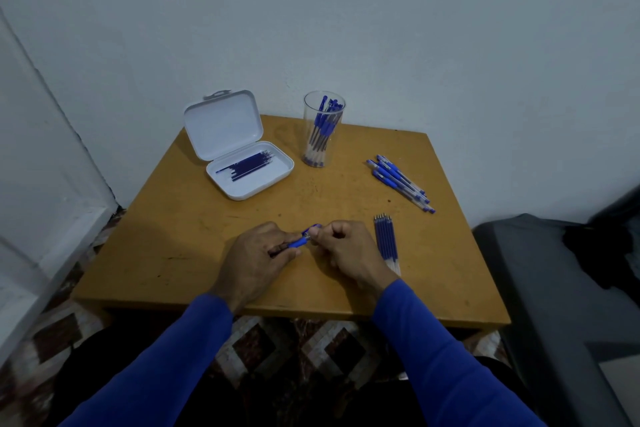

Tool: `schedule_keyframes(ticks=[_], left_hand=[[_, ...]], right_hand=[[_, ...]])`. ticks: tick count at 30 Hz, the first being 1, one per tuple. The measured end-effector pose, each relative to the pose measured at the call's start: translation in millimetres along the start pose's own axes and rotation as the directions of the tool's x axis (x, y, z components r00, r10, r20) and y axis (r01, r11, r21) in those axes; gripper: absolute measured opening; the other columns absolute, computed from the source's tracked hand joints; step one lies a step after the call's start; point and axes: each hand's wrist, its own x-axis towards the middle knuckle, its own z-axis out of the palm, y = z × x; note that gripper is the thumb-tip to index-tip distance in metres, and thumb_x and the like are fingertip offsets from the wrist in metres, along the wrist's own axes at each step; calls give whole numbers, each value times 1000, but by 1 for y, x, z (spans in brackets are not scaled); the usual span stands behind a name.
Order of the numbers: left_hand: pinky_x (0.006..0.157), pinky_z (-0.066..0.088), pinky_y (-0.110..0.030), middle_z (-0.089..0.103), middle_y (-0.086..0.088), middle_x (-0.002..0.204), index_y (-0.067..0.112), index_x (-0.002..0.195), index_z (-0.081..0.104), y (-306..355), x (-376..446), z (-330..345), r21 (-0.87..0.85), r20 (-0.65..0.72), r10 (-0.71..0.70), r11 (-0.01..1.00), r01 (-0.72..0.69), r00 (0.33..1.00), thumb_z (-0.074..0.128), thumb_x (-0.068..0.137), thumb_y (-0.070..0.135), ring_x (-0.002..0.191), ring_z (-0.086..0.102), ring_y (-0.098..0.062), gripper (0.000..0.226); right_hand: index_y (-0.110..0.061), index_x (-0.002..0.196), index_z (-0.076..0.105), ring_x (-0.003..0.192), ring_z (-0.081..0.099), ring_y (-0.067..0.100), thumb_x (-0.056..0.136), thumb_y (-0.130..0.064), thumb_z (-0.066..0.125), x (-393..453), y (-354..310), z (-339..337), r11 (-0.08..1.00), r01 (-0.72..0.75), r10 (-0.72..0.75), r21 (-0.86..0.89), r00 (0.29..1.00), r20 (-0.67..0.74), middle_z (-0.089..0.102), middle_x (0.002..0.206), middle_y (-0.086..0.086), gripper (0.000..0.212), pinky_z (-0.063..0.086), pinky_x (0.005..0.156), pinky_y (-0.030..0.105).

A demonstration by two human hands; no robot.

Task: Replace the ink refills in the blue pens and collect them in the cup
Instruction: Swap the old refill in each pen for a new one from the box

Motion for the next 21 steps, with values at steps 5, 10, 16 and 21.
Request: schedule_keyframes(ticks=[5, 10, 16, 21], left_hand=[[68, 42, -6, 61, 21, 87, 20, 112, 77, -1, 1, 1, -4, 11, 40, 999, -40, 999, 77, 87, 23, 81, 60, 1, 25], [67, 40, -5, 63, 16, 85, 17, 110, 78, -3, -1, 3, 2, 11, 78, 997, -78, 997, 76, 89, 20, 77, 59, 2, 21], [67, 48, -19, 64, 11, 86, 16, 107, 78, -5, -2, 3, 25, -15, 115, 993, -115, 993, 79, 86, 20, 78, 58, -3, 21], [66, 54, -33, 65, 7, 85, 16, 108, 78, -7, -2, 5, 55, 3, 129, 990, -129, 992, 75, 90, 26, 78, 60, -8, 21]], right_hand=[[-14, 86, 70, 61, 54, 7, 98, -31, 66, -2, 1, -1, 999, 6, -7, 47, 1000, 24, 65, 75, 0, 22, 49, 59, 21], [-12, 90, 71, 61, 55, 8, 97, -31, 66, -2, 2, -4, 999, 19, -21, 31, 999, 47, 64, 71, -2, 21, 49, 60, 21], [-2, 98, 72, 58, 53, 10, 100, -33, 63, 1, 1, -5, 999, -22, 18, 39, 994, 107, 69, 78, 5, 33, 45, 52, 20], [-4, 99, 72, 59, 55, 8, 98, -23, 66, 1, 5, -5, 998, -5, 0, 56, 995, 96, 70, 80, 2, 20, 47, 54, 19]])
